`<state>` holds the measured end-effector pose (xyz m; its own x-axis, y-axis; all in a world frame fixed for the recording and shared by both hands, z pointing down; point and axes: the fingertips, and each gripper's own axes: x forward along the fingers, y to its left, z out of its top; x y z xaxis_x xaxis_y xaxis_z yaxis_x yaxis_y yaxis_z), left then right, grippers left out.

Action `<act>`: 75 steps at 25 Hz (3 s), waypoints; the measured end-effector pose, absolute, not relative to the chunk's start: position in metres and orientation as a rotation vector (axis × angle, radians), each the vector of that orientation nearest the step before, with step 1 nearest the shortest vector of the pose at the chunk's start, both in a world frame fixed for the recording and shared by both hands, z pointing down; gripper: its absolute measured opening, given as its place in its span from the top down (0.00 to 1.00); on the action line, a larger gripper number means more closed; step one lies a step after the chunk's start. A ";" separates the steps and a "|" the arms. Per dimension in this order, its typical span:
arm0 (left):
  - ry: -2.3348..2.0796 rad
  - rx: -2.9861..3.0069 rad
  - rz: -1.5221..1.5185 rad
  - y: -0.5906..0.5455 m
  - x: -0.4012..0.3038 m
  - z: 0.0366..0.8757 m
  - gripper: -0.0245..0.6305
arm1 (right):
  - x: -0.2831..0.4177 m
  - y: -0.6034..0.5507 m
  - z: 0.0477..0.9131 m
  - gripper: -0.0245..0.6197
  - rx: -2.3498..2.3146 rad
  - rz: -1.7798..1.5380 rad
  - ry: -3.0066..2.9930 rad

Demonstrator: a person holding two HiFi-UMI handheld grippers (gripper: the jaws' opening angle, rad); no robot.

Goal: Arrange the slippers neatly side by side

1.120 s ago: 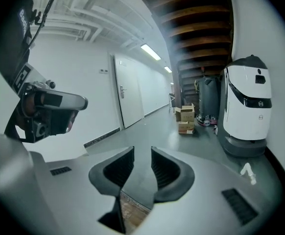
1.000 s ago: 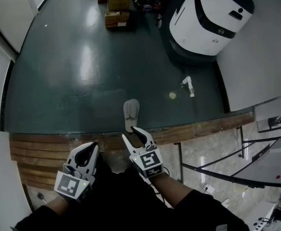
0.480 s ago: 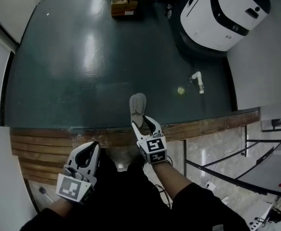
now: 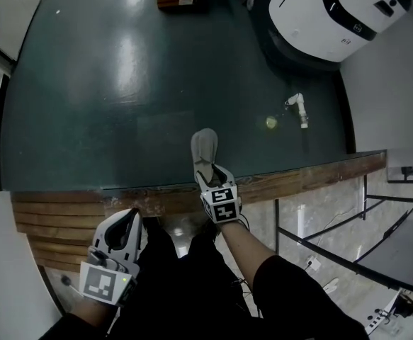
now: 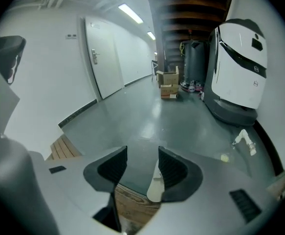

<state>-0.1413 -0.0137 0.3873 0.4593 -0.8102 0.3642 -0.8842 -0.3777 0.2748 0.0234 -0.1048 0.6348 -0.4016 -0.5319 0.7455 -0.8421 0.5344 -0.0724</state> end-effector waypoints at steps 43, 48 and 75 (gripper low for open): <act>-1.478 2.107 0.452 -0.057 -0.182 0.608 0.96 | 0.070 -0.182 1.004 0.70 1.129 0.642 -1.584; -1.462 2.111 0.457 -0.058 -0.172 0.609 0.96 | 0.084 -0.182 0.993 0.95 1.177 0.612 -1.580; -1.455 2.197 0.458 -0.116 -0.119 0.621 0.96 | 0.209 -0.212 0.995 0.95 1.381 0.732 -1.451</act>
